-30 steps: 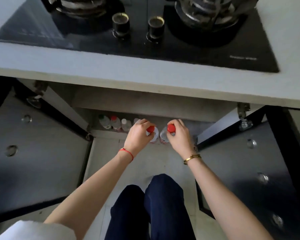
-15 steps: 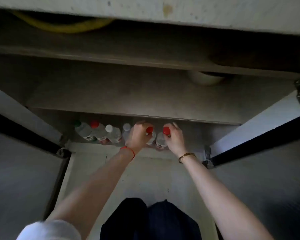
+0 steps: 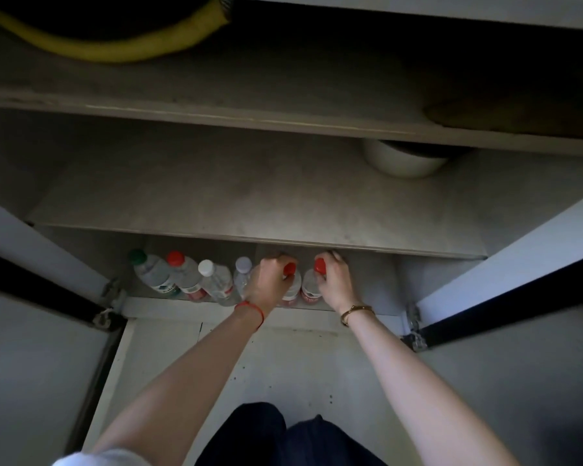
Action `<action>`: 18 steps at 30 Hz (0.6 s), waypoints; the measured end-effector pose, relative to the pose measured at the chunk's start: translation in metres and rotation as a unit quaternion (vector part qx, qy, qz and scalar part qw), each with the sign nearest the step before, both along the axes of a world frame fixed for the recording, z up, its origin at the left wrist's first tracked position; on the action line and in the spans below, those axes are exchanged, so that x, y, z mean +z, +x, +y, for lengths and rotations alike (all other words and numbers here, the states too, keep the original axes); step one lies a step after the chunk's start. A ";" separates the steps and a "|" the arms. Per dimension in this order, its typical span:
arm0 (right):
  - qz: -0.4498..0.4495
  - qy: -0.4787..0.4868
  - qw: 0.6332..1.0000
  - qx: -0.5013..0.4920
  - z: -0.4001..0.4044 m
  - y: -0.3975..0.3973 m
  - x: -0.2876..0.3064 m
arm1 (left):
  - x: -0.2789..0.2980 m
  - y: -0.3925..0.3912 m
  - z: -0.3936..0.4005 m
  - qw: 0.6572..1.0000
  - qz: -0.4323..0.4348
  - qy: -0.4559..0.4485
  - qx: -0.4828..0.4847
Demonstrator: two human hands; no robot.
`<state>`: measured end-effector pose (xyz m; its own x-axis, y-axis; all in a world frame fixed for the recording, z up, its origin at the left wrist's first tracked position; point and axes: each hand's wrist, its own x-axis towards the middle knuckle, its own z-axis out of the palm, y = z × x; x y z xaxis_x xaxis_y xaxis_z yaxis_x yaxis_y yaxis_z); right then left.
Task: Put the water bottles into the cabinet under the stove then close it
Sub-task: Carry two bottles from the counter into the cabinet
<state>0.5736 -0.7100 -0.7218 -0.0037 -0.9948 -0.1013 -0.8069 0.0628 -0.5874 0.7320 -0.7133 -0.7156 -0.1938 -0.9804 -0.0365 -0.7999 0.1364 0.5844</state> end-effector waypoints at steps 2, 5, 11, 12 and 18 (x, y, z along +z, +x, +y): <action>0.007 0.003 1.000 0.003 -0.001 0.002 0.000 | 0.000 0.000 0.000 1.000 0.000 -0.001 0.002; 0.014 0.012 1.000 -0.003 0.001 0.004 0.002 | 0.002 -0.001 0.001 1.000 -0.006 -0.004 -0.009; 0.003 0.008 1.000 0.001 0.017 0.001 0.014 | 0.019 0.006 0.014 1.000 -0.015 0.002 -0.016; 0.002 0.004 1.000 0.000 0.020 0.002 0.018 | 0.024 0.009 0.018 1.000 -0.009 -0.003 -0.014; 0.024 -0.032 0.999 0.030 0.043 0.020 0.045 | 0.057 0.039 0.048 0.998 0.030 -0.052 0.035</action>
<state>0.5931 -0.6673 -0.6763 0.0524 -0.9978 -0.0396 -0.8357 -0.0221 -0.5488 0.7712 -0.6651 -0.6581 -0.1234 -0.9895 0.0747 -0.7735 0.1431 0.6174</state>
